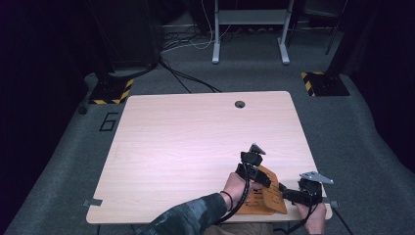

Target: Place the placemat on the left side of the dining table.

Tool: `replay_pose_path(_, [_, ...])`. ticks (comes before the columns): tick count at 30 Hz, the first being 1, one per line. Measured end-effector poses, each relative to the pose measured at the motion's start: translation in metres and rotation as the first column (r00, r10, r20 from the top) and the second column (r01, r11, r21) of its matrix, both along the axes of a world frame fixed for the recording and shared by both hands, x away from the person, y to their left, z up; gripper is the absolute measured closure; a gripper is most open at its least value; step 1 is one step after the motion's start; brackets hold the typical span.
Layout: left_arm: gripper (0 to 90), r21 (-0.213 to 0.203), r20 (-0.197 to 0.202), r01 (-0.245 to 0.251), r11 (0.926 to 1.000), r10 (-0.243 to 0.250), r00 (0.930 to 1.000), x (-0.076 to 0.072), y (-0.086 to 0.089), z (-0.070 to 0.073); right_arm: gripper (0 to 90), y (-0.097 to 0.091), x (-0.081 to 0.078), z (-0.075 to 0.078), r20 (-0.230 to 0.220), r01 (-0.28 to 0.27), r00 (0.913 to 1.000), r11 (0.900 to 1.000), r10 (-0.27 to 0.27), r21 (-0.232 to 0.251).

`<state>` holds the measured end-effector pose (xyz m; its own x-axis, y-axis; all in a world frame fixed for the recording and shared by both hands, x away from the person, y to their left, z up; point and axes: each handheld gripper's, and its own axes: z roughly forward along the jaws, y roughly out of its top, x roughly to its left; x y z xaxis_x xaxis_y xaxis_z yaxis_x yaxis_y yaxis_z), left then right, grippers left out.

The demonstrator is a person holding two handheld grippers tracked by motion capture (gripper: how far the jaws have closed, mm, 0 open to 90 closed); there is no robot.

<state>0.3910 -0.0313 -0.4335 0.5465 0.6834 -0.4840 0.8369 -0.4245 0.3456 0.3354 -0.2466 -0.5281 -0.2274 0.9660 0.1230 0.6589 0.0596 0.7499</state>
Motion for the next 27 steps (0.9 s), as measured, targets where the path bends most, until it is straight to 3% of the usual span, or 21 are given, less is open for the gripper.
replay_pose_path(8, [72.8, 0.019, -0.004, -0.01, 0.9998, 0.01, 0.9999, -0.003, -0.011, 0.007, 7.1, -0.004, -0.001, 0.0, 0.007, 0.021, 0.9998, 0.9992, -0.021, 0.034])
replay_pose_path(11, [74.6, 0.025, -0.012, -0.004, 0.9997, 0.004, 0.9999, -0.004, -0.014, 0.01, 4.7, -0.01, 0.0, 0.0, 0.013, 0.033, 0.9993, 0.9958, -0.034, 0.085])
replay_pose_path(19, [83.4, -0.007, -0.037, -0.01, 0.9999, 0.009, 0.9993, -0.005, -0.014, 0.017, 0.7, -0.026, 0.002, 0.005, 0.019, 0.038, 0.999, 0.9912, -0.041, 0.126])
replay_pose_path(27, [86.3, -0.018, -0.012, 0.035, 0.9992, -0.035, 0.9993, -0.009, -0.016, 0.027, 0.0, -0.042, -0.004, 0.012, 0.047, 0.051, 0.9971, 0.9858, -0.059, 0.16])
